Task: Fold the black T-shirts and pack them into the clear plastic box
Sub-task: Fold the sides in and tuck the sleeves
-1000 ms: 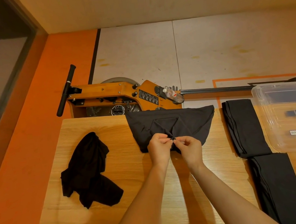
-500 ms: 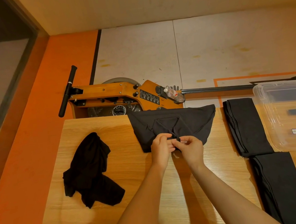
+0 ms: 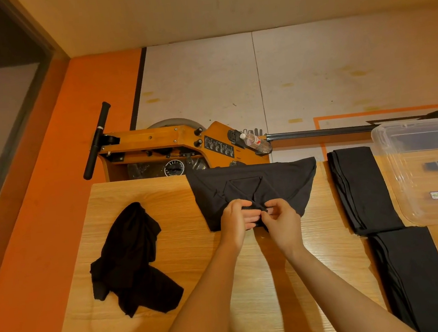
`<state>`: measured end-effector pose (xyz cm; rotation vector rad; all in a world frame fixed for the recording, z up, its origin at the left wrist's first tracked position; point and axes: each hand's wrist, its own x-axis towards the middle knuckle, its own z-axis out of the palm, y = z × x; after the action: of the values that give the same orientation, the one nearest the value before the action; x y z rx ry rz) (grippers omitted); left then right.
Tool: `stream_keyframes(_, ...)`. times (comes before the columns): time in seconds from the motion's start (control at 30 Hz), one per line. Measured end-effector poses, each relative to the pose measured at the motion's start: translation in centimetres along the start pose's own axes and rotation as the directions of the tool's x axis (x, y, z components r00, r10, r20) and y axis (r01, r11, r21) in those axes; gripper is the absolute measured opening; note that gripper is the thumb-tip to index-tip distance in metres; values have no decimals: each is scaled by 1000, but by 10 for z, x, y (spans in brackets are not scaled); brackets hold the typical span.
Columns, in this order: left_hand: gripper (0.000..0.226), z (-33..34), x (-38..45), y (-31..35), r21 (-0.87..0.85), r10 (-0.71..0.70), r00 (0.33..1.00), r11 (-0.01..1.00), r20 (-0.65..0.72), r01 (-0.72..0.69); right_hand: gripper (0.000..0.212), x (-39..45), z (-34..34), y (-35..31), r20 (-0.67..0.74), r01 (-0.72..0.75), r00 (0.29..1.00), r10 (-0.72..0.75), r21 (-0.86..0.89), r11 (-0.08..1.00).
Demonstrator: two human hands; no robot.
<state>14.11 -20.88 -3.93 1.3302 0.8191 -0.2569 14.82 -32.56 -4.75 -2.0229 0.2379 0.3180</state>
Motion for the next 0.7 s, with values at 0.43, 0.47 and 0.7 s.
stream_keyframes(0.43,13,-26,54,28,718,286,958,671,-15,-189,24,13,-20,-1,227,139,968,-102,-152,979)
stream_keyframes(0.47,12,-25,59,35,743,289,957,644,-15,-183,24,13,-21,-2,226,142,969,-105,-156,977)
stream_keyframes(0.7,11,-11,91,58,820,259,966,552,0,-149,23,20,-29,-10,277,155,955,-103,-172,973)
